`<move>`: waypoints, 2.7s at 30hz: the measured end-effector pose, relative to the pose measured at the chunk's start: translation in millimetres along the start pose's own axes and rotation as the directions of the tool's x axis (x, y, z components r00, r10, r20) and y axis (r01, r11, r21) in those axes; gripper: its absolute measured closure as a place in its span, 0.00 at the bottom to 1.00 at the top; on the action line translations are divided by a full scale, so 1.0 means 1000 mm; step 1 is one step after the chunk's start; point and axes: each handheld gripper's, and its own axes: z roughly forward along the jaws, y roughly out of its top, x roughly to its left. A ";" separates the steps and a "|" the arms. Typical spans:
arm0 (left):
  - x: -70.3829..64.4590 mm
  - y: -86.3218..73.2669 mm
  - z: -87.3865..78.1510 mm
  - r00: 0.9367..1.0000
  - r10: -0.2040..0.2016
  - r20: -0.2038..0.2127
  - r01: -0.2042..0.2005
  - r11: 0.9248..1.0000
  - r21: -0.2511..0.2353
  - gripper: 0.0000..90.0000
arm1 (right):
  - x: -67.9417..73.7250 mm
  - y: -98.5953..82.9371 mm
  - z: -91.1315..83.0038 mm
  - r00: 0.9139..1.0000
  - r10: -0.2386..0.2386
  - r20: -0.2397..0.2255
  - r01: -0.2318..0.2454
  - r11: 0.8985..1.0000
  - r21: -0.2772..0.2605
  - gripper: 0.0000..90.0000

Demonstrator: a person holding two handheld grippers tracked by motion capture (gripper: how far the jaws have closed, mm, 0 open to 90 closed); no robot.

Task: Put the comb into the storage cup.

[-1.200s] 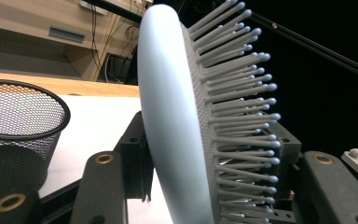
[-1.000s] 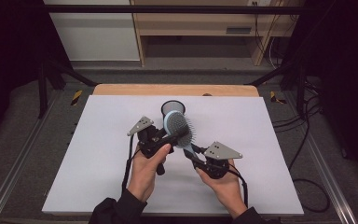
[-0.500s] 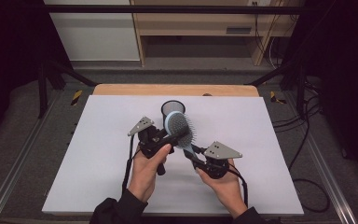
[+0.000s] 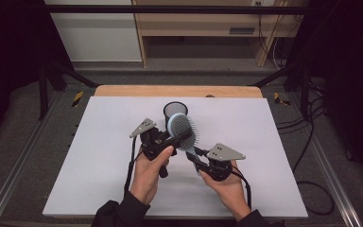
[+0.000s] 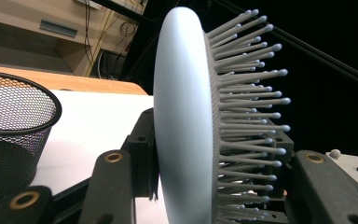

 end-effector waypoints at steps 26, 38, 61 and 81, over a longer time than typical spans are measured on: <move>0.004 -0.001 0.002 0.999 -0.034 0.014 0.034 0.999 0.003 0.57 | -0.001 -0.001 0.001 1.000 0.009 -0.009 -0.009 1.000 0.005 0.77; 0.004 -0.001 0.002 0.999 -0.035 0.016 0.035 0.999 0.002 0.57 | -0.002 -0.002 0.001 1.000 0.013 -0.013 -0.013 1.000 0.005 0.77; 0.004 0.000 0.001 0.999 -0.037 0.013 0.037 0.999 -0.014 0.57 | -0.001 -0.001 0.003 1.000 0.022 0.004 -0.022 1.000 0.004 0.52; 0.012 0.011 -0.014 0.998 0.017 -0.067 -0.022 0.997 -0.076 0.57 | -0.013 -0.001 -0.004 0.998 0.053 0.040 -0.053 0.999 -0.010 0.22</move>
